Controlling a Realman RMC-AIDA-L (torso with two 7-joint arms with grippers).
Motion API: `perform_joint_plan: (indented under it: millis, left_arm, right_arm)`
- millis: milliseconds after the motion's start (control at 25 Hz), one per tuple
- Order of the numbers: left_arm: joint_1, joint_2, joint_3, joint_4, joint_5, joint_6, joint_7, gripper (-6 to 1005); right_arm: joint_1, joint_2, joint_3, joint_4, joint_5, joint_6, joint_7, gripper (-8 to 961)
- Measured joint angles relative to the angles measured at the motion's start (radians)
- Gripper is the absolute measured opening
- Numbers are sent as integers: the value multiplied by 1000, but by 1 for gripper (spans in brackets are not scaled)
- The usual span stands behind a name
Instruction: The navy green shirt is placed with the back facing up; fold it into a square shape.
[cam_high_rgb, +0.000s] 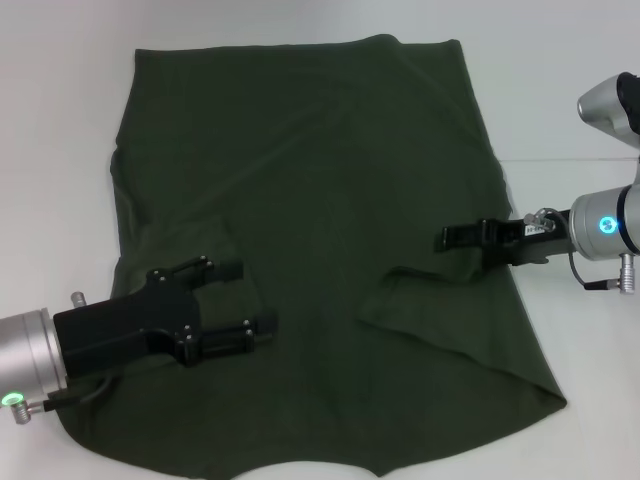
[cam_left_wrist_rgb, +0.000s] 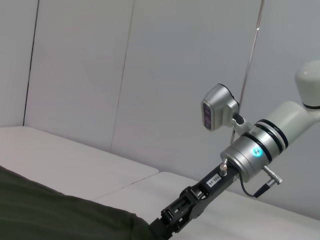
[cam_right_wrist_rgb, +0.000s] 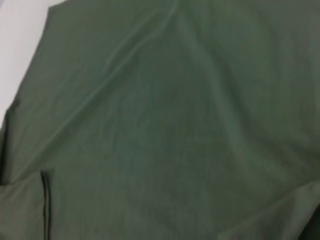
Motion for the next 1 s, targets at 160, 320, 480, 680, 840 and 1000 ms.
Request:
perform_joint_plan:
  millis: [160, 320, 480, 680, 840, 1000]
  left_arm:
    - [1, -1, 0, 0, 0, 2, 4, 888]
    - [4, -2, -2, 0, 0, 7, 9, 887]
    - [7, -3, -4, 0, 0, 13, 10, 887]
    - [8, -3, -5, 0, 0, 14, 12, 887]
    - [9, -4, -5, 0, 0, 16, 15, 887]
    - [12, -5, -5, 0, 0, 26, 20, 887]
  right_arm:
    - [0, -1, -1, 4, -12, 2, 9, 924]
    - [1, 0, -5, 11, -12, 15, 16, 924]
    - [-1, 1, -7, 13, -12, 24, 22, 788]
    - [-5, 1, -7, 14, -12, 22, -3, 663]
    - [-11, -2, -1, 13, -12, 22, -38, 573]
    - [-17, -6, -2, 11, -12, 22, -52, 425]
